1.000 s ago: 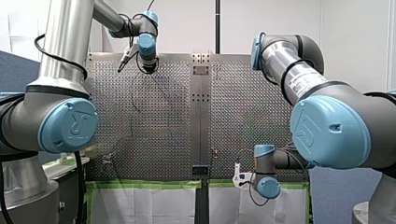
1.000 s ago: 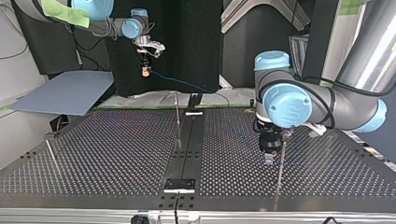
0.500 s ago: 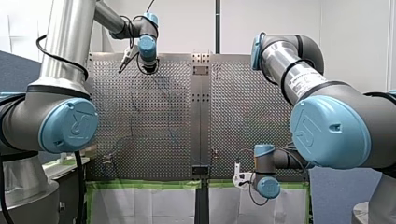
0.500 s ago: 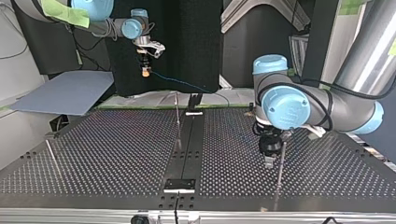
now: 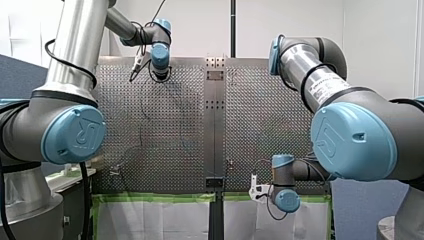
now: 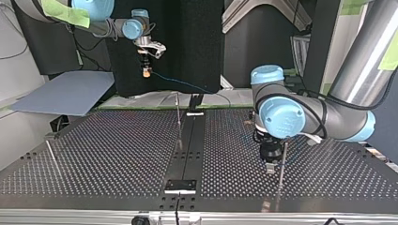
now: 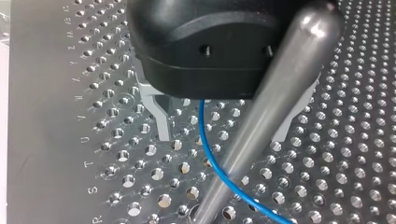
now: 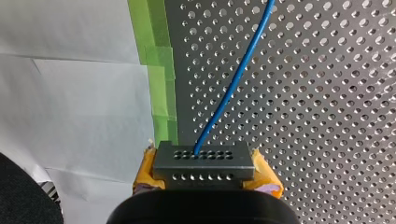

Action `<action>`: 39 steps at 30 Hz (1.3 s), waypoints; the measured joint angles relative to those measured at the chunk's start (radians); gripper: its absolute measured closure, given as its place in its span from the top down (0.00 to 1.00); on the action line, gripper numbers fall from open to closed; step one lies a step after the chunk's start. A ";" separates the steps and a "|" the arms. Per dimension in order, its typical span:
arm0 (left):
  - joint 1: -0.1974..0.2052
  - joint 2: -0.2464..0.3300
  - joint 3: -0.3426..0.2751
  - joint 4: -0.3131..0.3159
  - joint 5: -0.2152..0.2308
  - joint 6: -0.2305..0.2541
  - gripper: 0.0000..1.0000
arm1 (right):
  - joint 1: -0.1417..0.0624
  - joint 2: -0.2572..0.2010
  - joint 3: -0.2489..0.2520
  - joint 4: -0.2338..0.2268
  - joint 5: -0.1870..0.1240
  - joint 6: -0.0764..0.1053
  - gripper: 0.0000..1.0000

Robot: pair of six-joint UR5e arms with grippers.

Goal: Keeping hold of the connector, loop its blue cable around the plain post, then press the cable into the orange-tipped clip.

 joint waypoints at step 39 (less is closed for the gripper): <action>-0.058 -0.027 0.042 -0.014 -0.091 0.032 1.00 | 0.000 0.000 -0.006 0.001 0.000 -0.005 0.00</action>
